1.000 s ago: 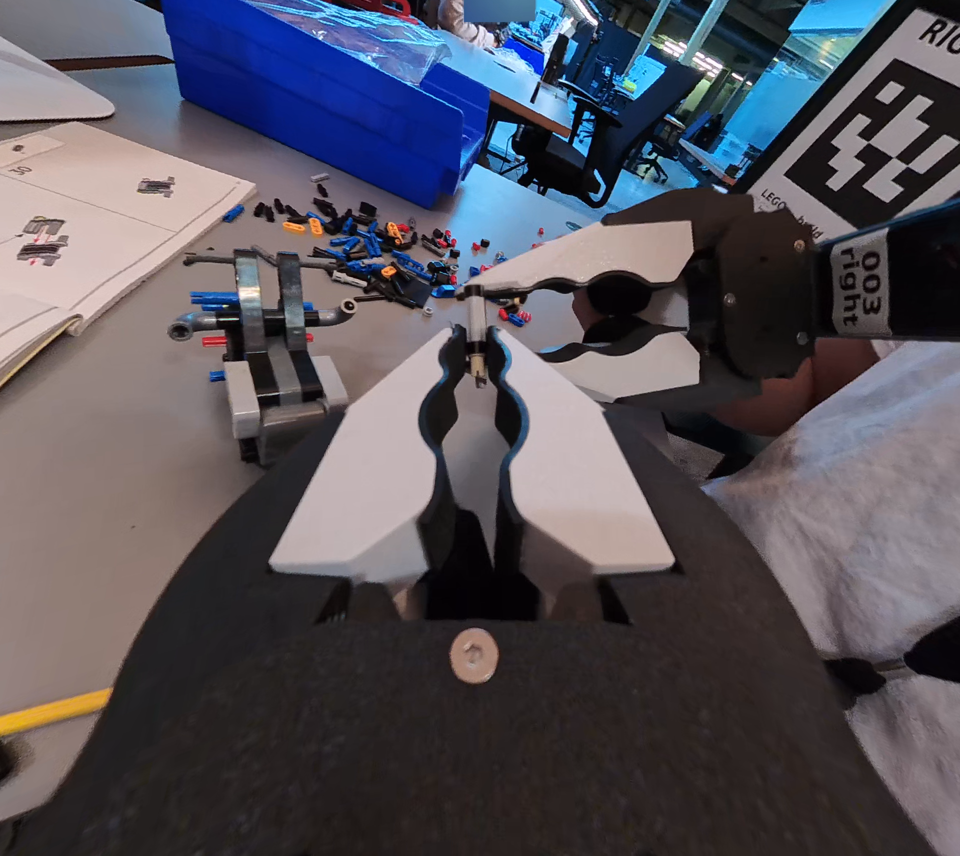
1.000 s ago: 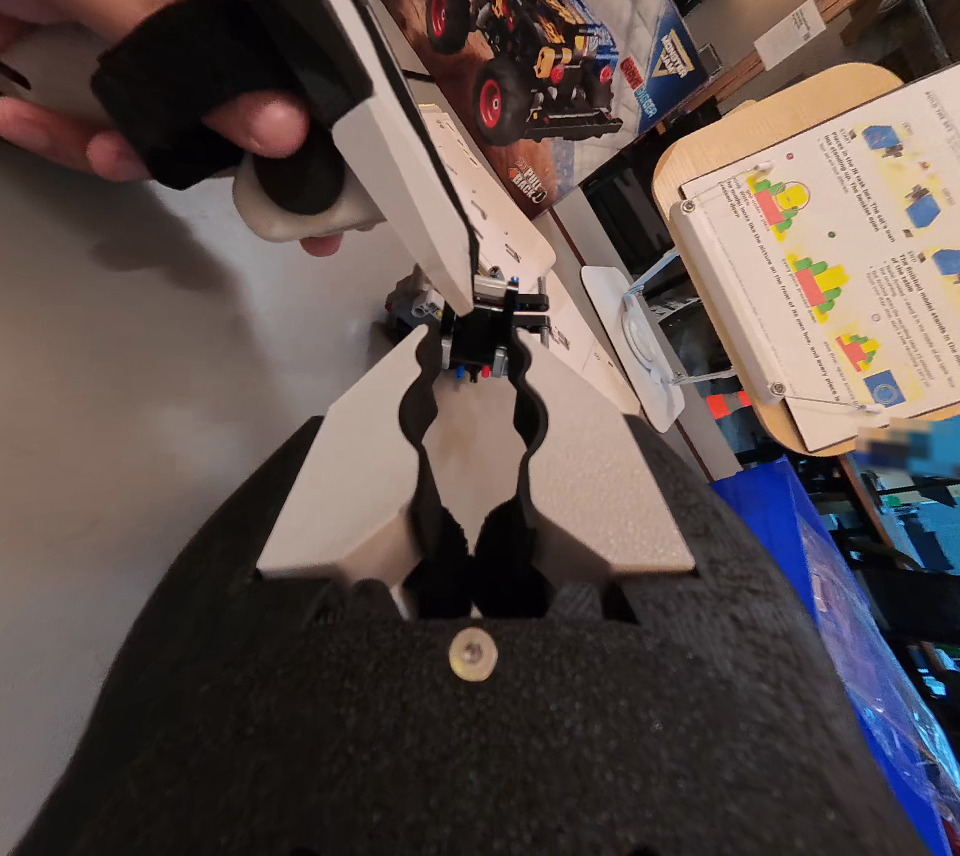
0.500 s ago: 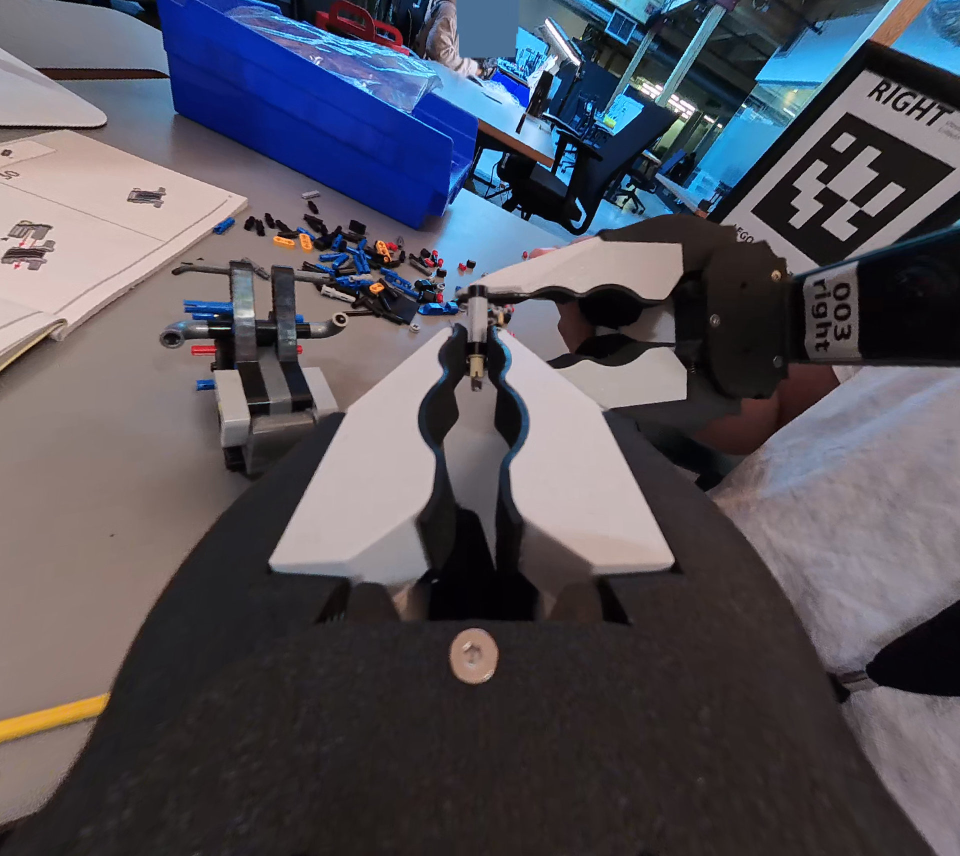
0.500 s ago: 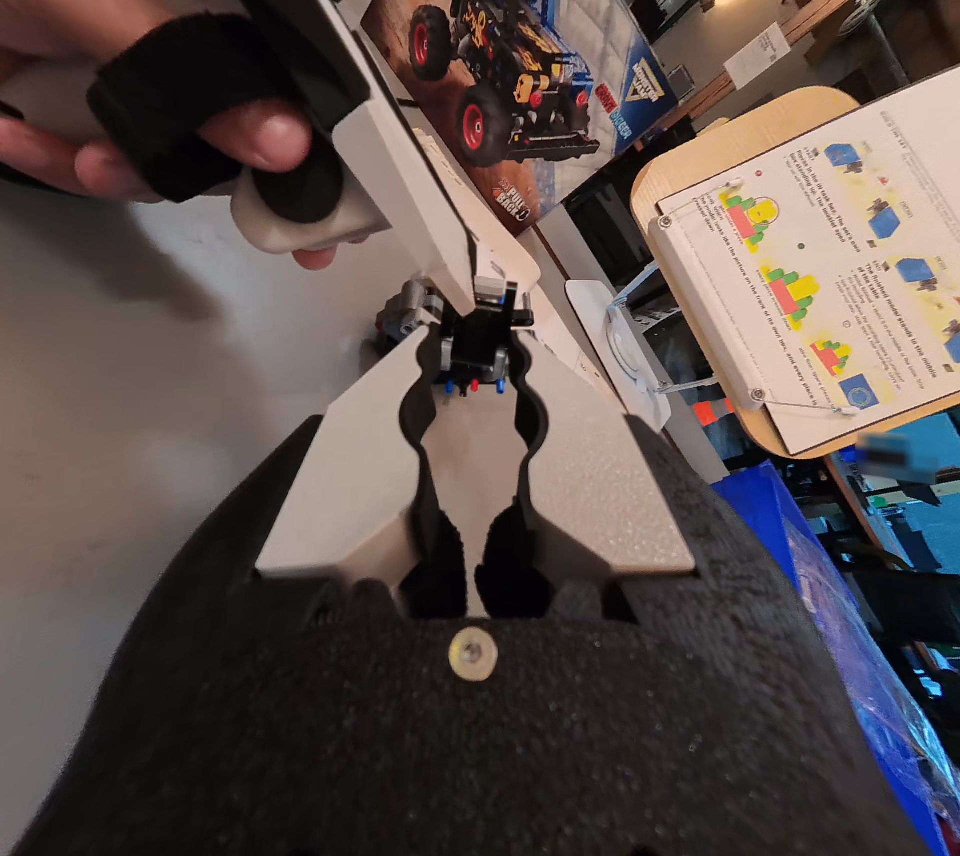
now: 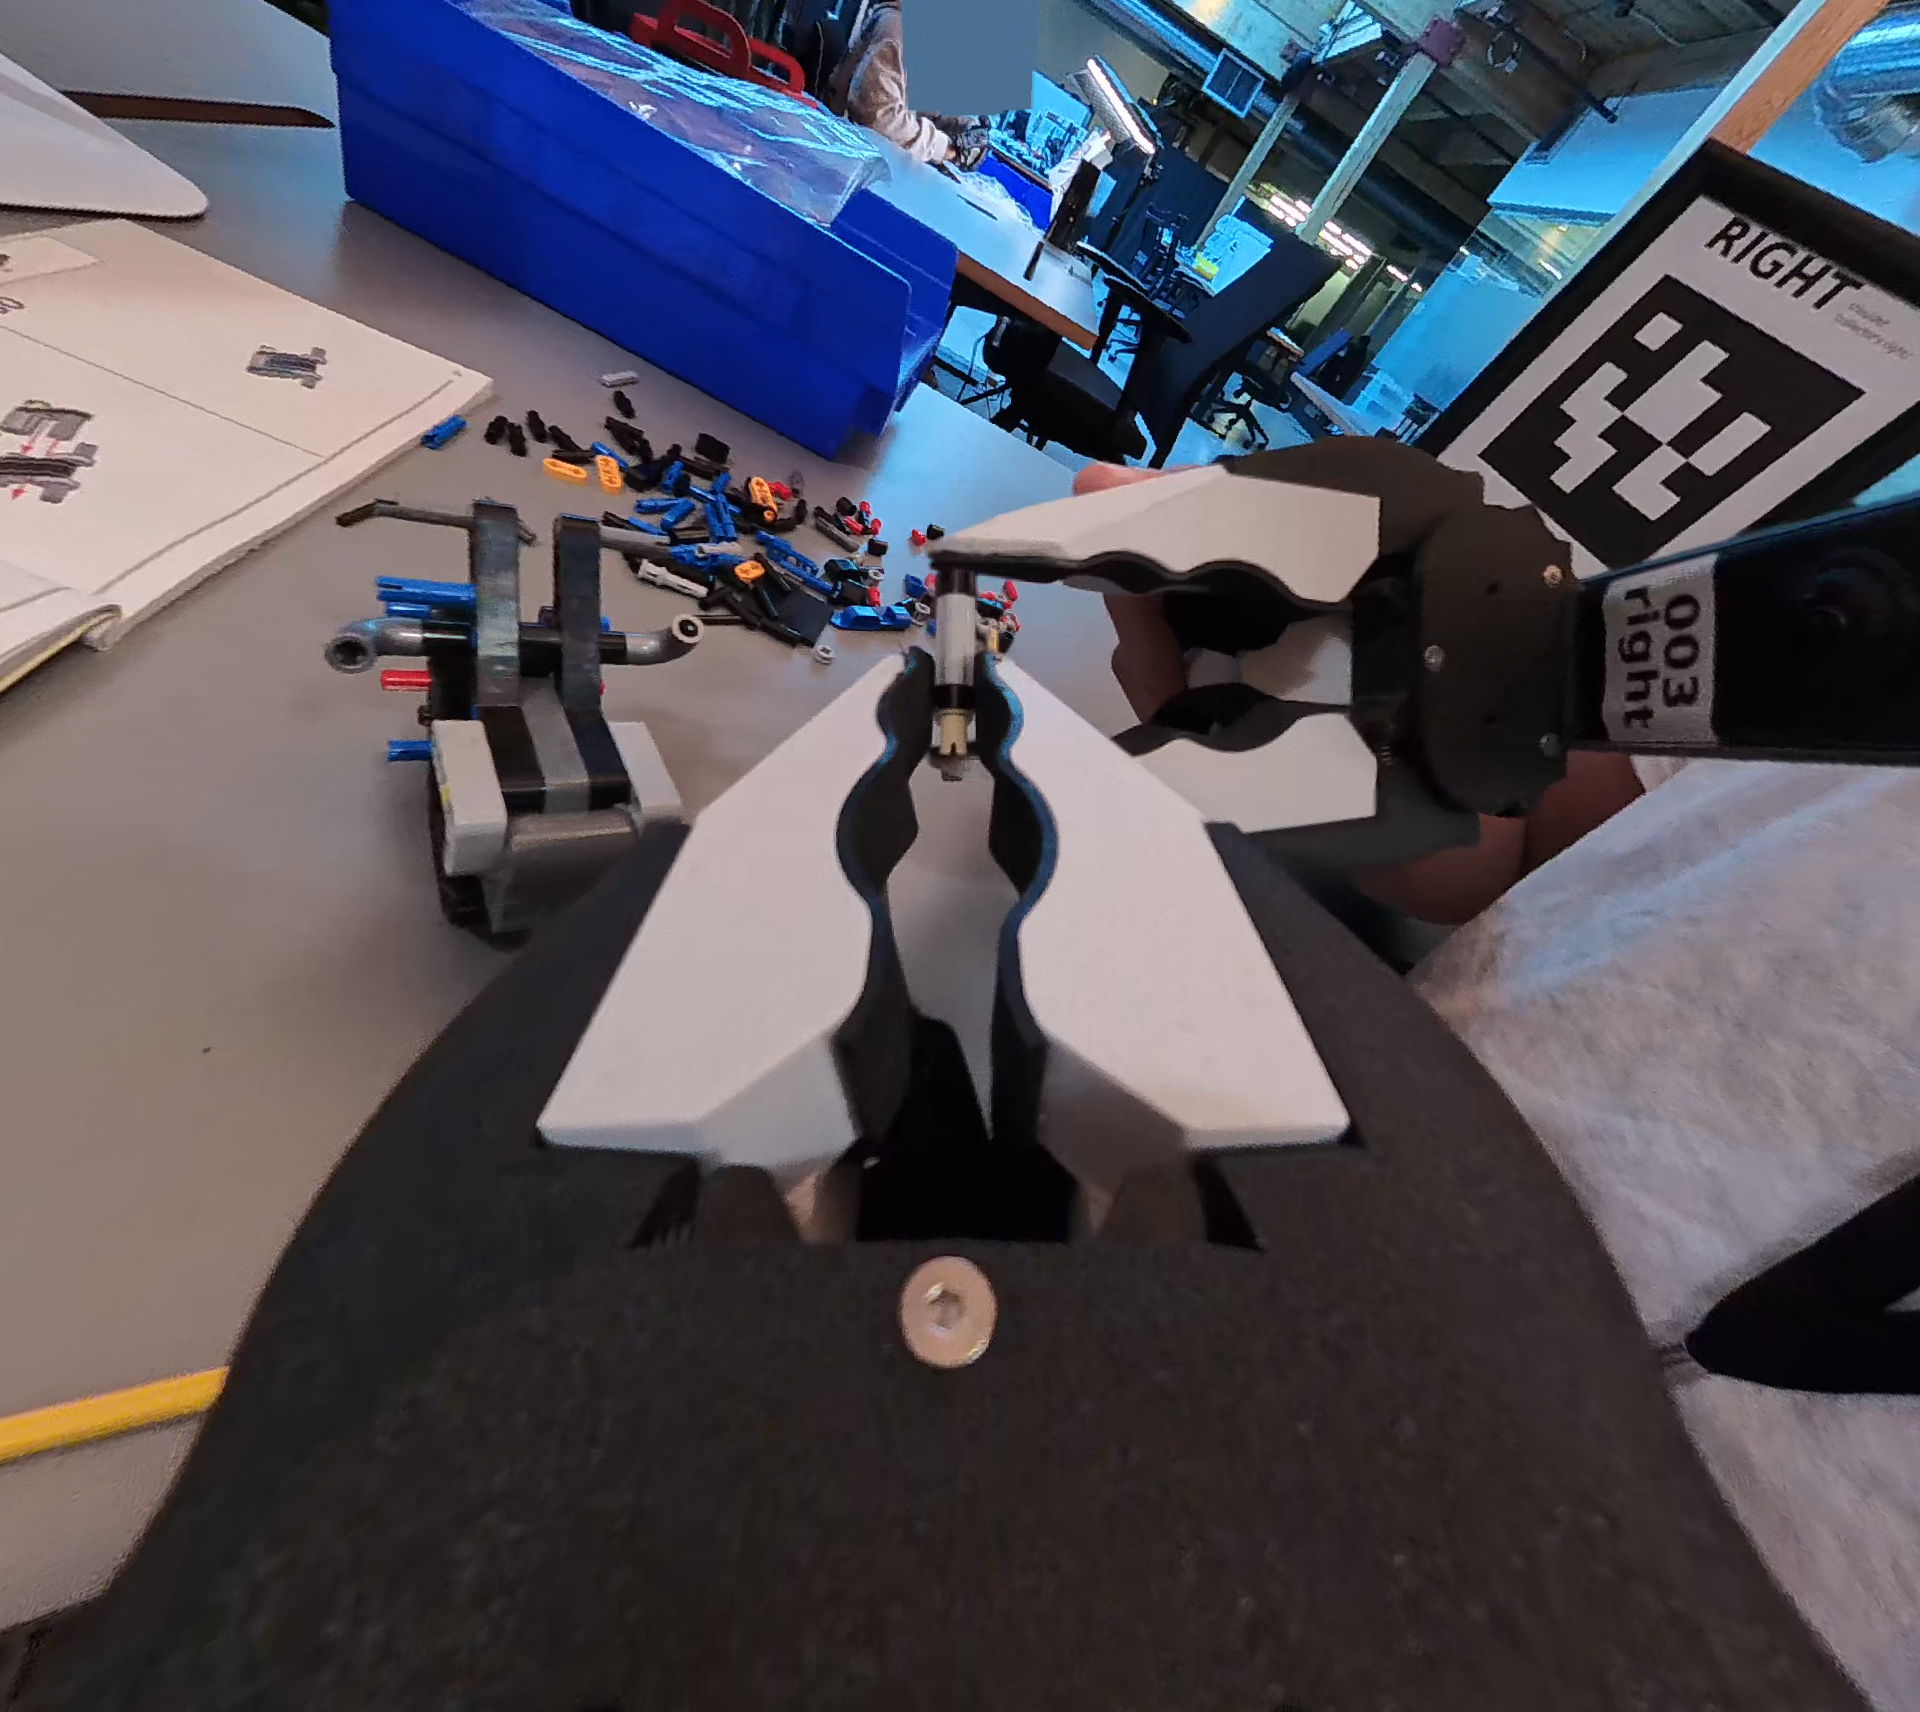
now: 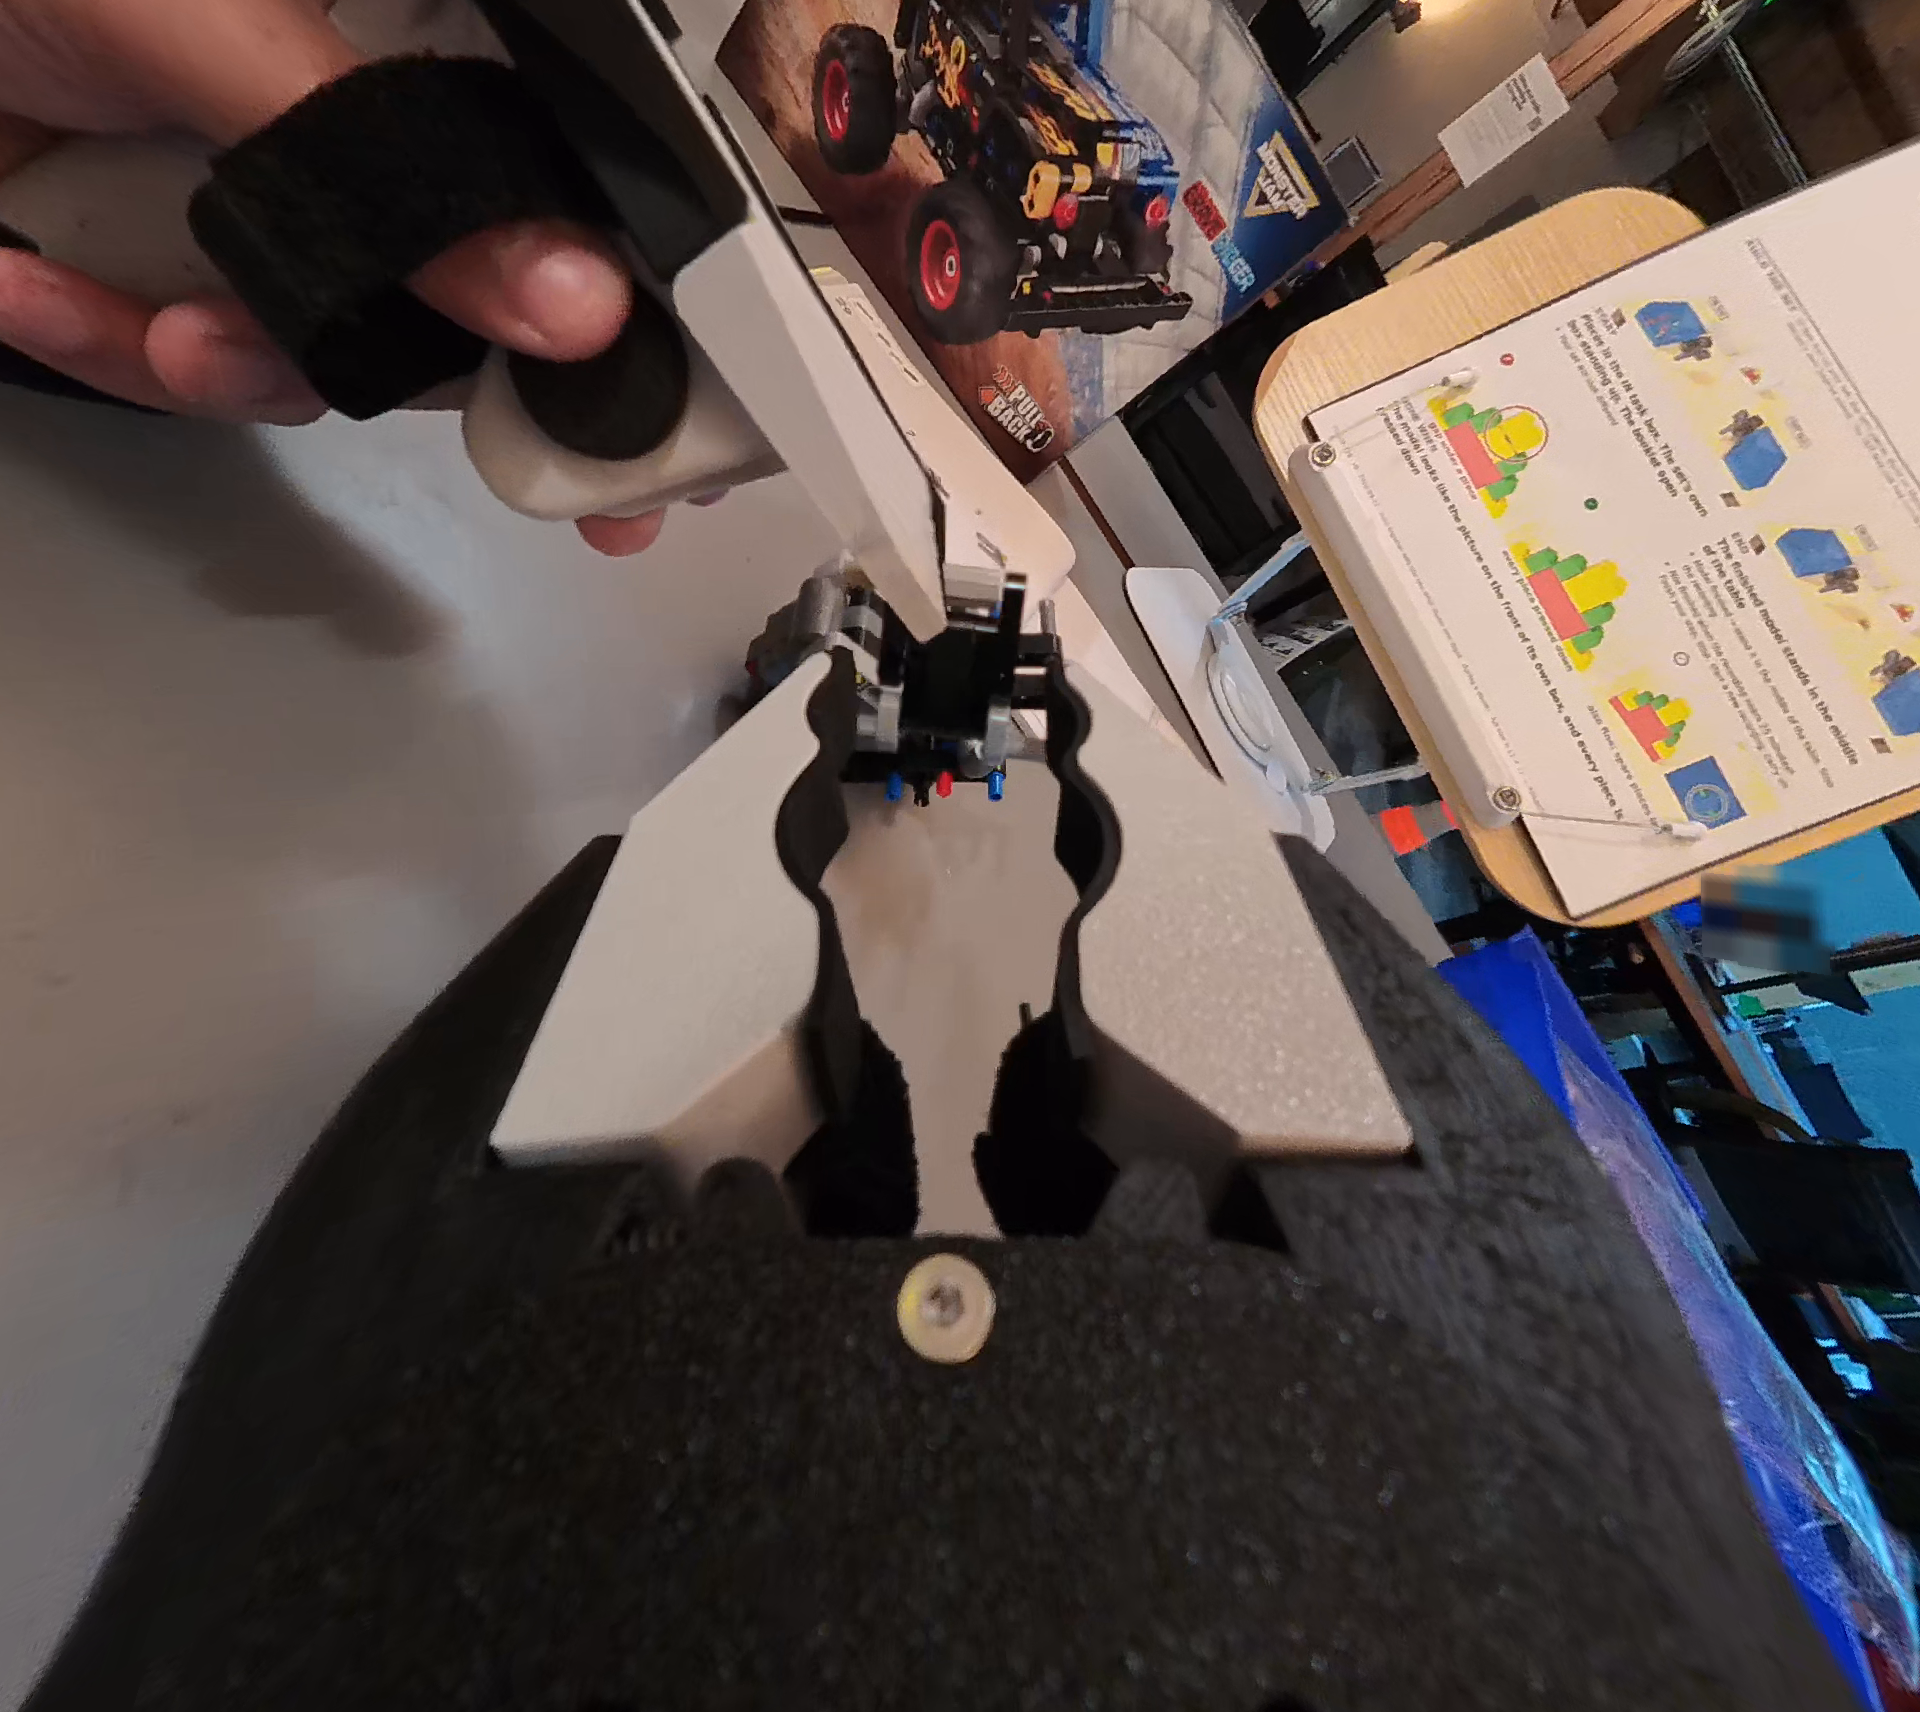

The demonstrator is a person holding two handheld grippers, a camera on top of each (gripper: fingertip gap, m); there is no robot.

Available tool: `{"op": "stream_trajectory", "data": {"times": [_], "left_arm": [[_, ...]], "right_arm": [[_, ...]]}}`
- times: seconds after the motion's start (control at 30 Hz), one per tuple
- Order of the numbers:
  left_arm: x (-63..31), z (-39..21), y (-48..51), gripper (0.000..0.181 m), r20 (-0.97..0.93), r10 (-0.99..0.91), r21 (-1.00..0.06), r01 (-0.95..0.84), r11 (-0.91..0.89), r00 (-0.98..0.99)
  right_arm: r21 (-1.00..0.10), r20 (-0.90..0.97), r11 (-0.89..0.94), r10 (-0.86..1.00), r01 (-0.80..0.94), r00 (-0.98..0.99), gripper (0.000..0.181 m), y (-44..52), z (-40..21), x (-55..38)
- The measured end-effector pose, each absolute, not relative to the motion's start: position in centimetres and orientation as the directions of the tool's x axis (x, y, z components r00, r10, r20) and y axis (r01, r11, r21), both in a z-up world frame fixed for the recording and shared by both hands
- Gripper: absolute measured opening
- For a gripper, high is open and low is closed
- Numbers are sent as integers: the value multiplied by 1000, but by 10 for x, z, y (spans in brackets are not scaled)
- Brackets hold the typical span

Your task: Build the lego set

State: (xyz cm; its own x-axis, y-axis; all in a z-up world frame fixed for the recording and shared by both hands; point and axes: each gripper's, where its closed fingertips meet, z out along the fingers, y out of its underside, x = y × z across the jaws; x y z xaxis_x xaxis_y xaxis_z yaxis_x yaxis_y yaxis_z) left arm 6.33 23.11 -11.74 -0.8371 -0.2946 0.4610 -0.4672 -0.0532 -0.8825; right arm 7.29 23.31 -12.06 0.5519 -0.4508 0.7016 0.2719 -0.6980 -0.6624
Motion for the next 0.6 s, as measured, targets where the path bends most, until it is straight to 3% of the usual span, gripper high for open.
{"op": "stream_trajectory", "data": {"times": [0.43,0.6], "left_arm": [[61,-126,228,6,441,-317,-886,-464,-4,-839],[66,-126,230,5,511,-291,-851,-522,-45,-808]], "right_arm": [[-576,761,-767,-375,285,529,25,234,-132,78],[-673,664,-704,-444,224,601,29,238,-132,82]]}}
